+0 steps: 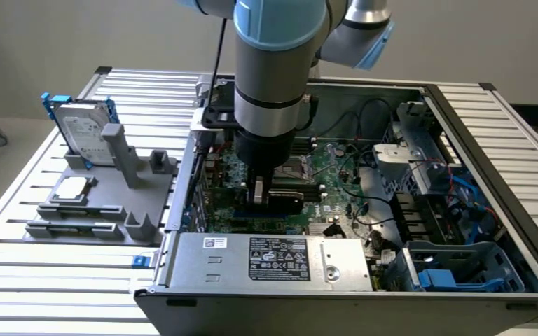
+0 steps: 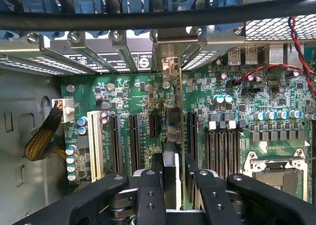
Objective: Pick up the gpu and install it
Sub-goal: 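Insert the gpu into the slot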
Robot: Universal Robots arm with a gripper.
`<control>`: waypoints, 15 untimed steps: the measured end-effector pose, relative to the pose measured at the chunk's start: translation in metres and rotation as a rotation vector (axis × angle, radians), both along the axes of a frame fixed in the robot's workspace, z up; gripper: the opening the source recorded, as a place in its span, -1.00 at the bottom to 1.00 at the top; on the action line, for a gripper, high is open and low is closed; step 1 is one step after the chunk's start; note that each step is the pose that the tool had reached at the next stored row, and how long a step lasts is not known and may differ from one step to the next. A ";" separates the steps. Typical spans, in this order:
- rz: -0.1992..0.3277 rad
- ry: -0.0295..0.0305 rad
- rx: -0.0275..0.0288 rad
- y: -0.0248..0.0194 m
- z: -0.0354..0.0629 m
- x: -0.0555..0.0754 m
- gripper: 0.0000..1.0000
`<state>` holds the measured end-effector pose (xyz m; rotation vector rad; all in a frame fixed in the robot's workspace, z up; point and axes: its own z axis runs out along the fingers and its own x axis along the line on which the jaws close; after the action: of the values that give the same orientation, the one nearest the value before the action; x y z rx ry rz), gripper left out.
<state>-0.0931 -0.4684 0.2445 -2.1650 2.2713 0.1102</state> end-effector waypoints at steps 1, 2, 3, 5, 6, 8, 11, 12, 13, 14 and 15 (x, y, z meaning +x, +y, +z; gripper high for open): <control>0.000 0.0015 0.0000 0.0000 0.0001 0.000 -0.43; 0.000 0.0030 -0.0002 0.0000 0.0002 0.000 -0.43; 0.000 0.0042 -0.0004 0.0000 0.0003 0.000 -0.43; 0.000 0.0052 -0.0004 0.0000 0.0003 0.000 -0.43; 0.000 0.0054 -0.0005 0.0000 0.0003 0.000 -0.43; 0.000 0.0055 -0.0004 0.0000 0.0003 0.000 -0.43; 0.002 0.0054 -0.0004 0.0000 0.0003 0.000 -0.43; 0.002 0.0054 -0.0004 0.0000 0.0003 0.000 -0.43; 0.003 0.0055 -0.0005 0.0000 0.0002 0.000 -0.43; 0.004 0.0054 -0.0004 0.0000 0.0001 0.000 -0.43; 0.005 0.0054 -0.0004 0.0000 0.0001 0.000 -0.43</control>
<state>-0.0931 -0.4684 0.2446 -2.1737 2.2688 0.1158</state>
